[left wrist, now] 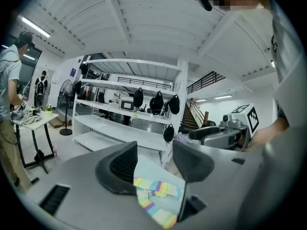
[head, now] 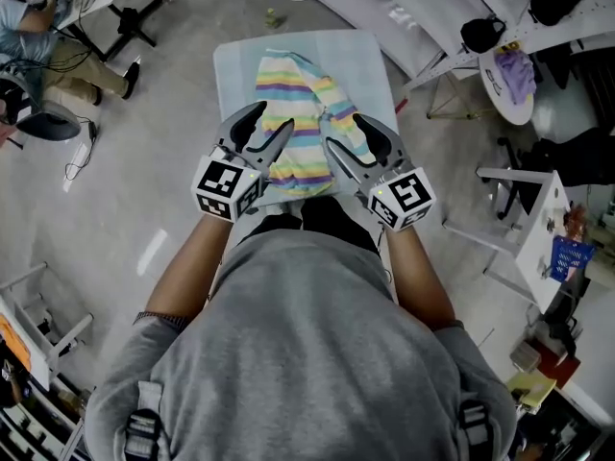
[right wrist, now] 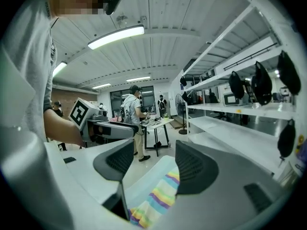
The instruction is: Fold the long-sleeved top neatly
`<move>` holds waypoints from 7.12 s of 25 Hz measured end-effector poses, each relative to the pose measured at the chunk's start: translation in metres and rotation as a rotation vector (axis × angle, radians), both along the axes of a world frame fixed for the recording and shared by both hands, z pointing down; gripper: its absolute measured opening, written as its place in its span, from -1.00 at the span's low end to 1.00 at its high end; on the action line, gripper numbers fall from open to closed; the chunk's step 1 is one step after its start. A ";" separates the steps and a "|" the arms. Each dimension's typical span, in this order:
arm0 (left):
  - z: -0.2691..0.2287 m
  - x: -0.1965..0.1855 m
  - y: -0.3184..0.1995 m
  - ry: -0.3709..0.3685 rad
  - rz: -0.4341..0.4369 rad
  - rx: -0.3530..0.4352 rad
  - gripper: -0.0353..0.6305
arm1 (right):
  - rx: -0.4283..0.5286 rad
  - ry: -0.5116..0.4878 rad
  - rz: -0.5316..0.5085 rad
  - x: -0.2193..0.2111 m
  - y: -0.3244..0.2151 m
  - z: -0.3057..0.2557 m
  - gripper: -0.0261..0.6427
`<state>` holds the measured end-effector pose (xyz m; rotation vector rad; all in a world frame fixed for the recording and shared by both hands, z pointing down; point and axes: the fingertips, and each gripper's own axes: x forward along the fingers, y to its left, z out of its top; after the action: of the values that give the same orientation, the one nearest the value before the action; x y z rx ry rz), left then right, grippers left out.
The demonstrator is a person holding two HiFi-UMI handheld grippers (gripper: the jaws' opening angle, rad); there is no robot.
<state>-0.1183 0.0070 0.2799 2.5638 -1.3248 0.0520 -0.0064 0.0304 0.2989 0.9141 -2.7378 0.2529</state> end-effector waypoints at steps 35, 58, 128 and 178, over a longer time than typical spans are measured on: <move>0.279 0.088 -0.230 -0.163 -0.204 -0.558 -0.22 | -0.221 0.060 -0.011 0.058 -0.221 0.186 -0.11; 0.434 0.098 -0.271 -0.265 -0.447 -0.887 -0.24 | -0.354 0.061 0.023 0.079 -0.256 0.273 -0.11; 0.201 -0.189 -0.133 -0.267 -0.558 -0.450 -0.80 | -0.260 0.294 0.143 0.056 -0.283 0.252 -0.86; -0.136 -0.040 0.165 -0.273 -0.426 0.196 -0.81 | 0.294 0.036 0.263 0.264 0.056 -0.119 -0.85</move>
<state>-0.1579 0.1719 0.1442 2.4276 -2.0466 0.2071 0.2580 0.0865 0.1796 1.3426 -2.6605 -0.1249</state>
